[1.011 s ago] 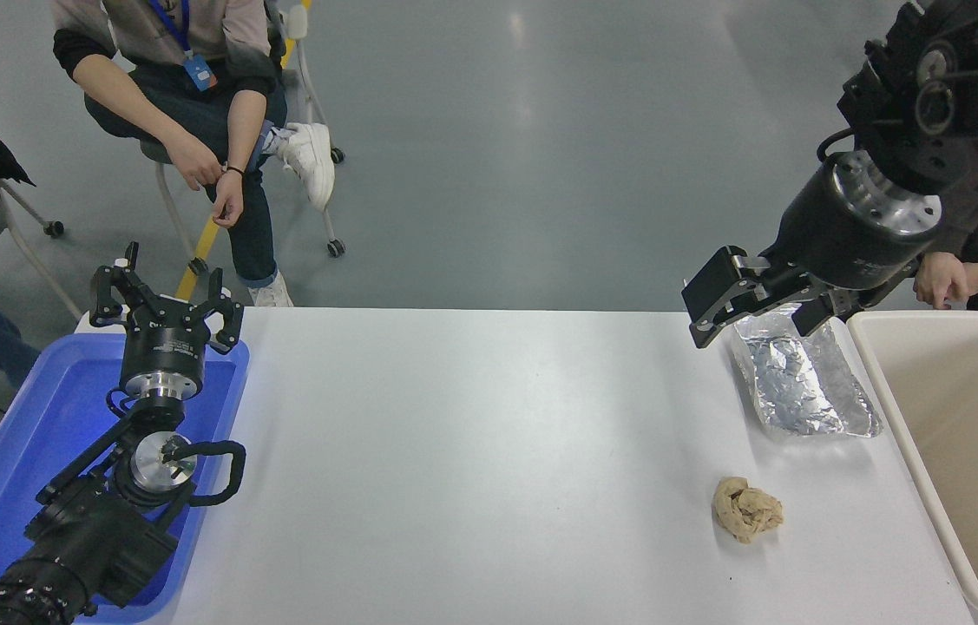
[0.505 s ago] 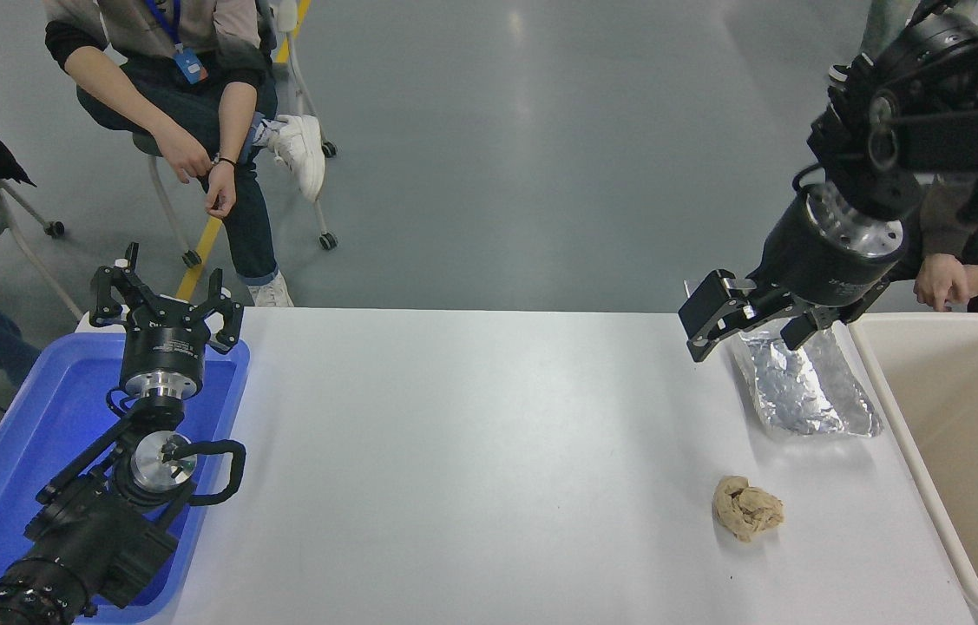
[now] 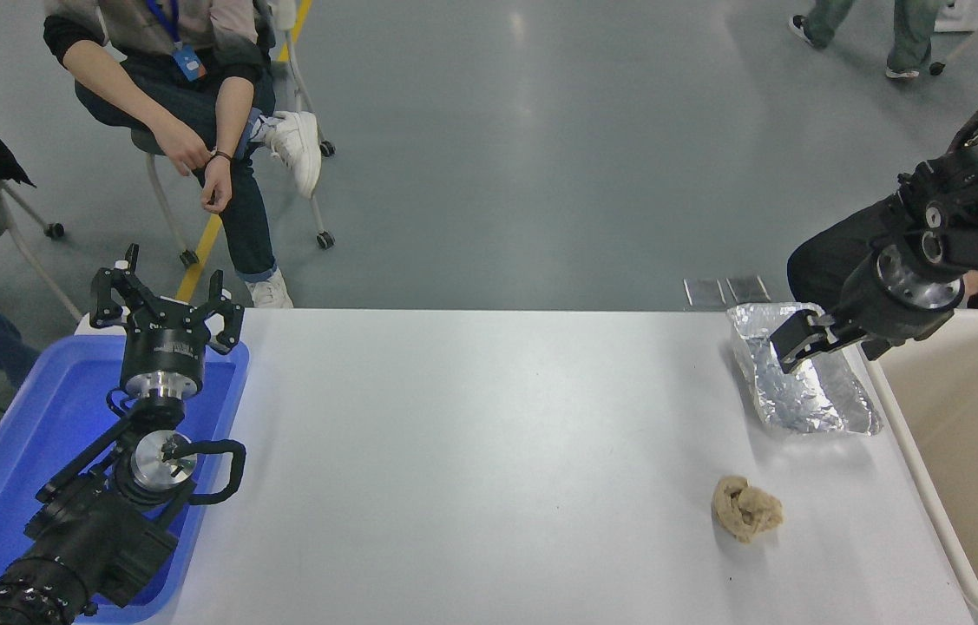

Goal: Pick up foil plate and place in dustbin

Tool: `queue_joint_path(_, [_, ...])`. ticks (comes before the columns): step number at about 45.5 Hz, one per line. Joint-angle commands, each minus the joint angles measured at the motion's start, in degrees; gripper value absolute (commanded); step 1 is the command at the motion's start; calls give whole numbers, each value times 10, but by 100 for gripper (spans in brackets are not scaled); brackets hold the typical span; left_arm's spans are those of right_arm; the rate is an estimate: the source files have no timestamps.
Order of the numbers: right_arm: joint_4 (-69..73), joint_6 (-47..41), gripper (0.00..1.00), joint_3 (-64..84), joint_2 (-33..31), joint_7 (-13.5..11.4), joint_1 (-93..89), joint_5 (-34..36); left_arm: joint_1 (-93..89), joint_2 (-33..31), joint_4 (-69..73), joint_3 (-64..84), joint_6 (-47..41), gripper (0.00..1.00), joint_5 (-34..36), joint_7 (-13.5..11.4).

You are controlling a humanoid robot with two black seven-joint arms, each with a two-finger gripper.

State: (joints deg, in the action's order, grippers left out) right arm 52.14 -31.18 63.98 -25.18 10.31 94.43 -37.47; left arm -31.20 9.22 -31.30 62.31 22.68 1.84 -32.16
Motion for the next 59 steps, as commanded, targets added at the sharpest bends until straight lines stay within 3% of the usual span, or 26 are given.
queue_joint_path(1, [-149, 117, 100, -21, -20, 0, -150, -43, 0, 0, 0, 0, 0, 99, 0, 0])
queue_joint_path(10, [-247, 225, 100, -40, -7, -1, -260, -38, 0, 0, 0, 0, 0, 99, 0, 0])
queue_joint_path(30, [-368, 343, 99, -155, 68, -4, -408, -20, -1, 0, 0, 0, 0, 99, 0, 0])
queue_joint_path(40, [-431, 358, 96, -196, 107, -8, -459, -20, -1, 0, 0, 0, 0, 99, 0, 0])
queue_joint_path(59, [-437, 357, 78, -213, 109, -34, -485, -20, -1, 0, 0, 0, 0, 99, 0, -1])
